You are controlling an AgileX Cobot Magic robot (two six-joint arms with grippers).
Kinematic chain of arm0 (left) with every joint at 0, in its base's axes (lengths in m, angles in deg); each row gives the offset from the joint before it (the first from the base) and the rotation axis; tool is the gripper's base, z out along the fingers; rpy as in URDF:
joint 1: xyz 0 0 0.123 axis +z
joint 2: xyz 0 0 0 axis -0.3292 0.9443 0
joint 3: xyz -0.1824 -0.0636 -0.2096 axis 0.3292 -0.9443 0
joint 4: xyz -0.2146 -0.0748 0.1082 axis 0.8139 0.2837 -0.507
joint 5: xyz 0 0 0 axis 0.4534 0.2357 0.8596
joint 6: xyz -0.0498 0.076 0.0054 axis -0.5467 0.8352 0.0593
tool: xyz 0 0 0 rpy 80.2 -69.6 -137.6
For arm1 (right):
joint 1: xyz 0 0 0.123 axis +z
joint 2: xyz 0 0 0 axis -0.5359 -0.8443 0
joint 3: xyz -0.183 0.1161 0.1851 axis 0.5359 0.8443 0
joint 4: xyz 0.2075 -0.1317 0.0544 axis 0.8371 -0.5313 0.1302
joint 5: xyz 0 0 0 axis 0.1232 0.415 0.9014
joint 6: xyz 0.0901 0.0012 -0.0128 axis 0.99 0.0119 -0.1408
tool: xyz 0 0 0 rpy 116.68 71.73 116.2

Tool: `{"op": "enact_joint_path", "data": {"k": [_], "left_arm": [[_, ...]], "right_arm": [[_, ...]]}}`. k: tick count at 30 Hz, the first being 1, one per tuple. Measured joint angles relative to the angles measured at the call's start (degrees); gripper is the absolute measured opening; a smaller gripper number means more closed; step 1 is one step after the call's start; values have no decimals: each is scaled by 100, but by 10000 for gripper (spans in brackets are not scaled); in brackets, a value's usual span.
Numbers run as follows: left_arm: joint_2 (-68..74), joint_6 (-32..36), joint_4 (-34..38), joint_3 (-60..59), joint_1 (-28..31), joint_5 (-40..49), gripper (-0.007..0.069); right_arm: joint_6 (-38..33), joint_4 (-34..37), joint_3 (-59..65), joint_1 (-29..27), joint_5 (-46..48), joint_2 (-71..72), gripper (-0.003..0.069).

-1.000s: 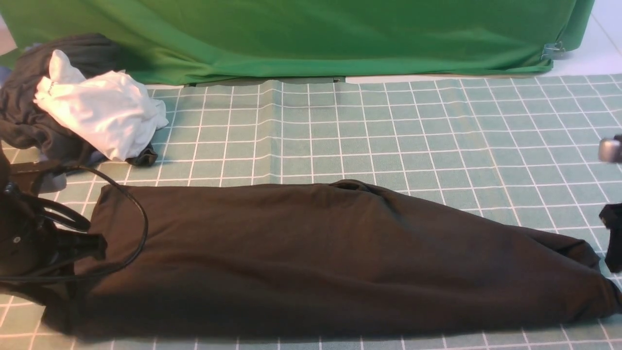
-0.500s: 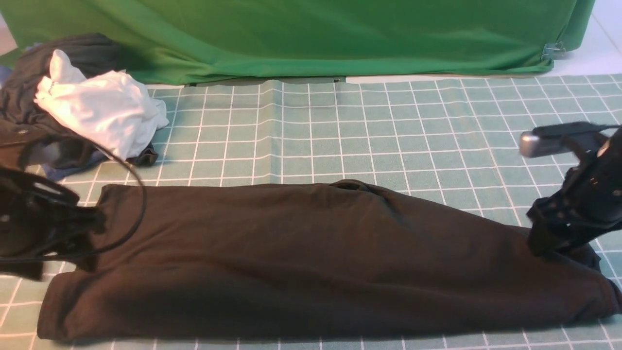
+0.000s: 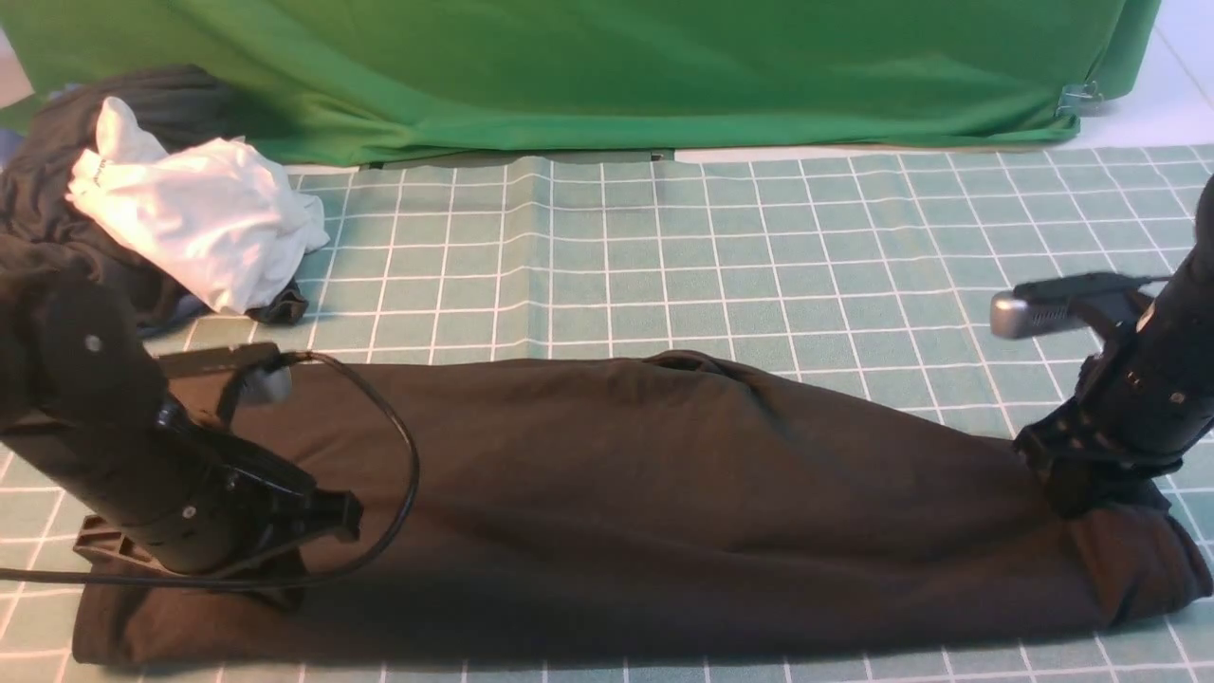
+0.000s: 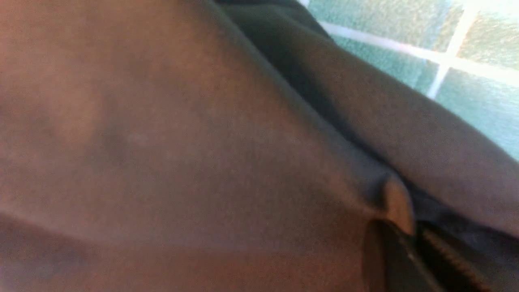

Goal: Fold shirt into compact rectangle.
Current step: 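Pull the folded dark garment lengthwise by its ends to straighten it flat on the table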

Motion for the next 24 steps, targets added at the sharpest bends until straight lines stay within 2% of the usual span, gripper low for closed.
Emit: {"op": "enact_joint_path", "data": {"k": [7,11,15,16,20,21,24], "left_arm": [[152,-62,-13,0,-13,-49,1],[152,-62,-13,0,-13,-49,1],[152,-62,4,0,-19,-50,1],[152,-62,4,0,-19,-50,1],[152,-62,4,0,-19,-50,1],[152,-62,4,0,-19,-50,1],[152,-46,4,0,-19,-93,4]], "right_arm": [[559,-557,0,11,-61,749,34],[783,-953,0,-5,-121,781,34],[912,-1019,0,-12,-134,609,60],[1010,-1044,0,-12,-134,531,84],[1284,-1109,0,-24,257,203,255],[1295,-1095,7,-18,573,111,324],[1275,-1051,14,85,933,135,402]]}}
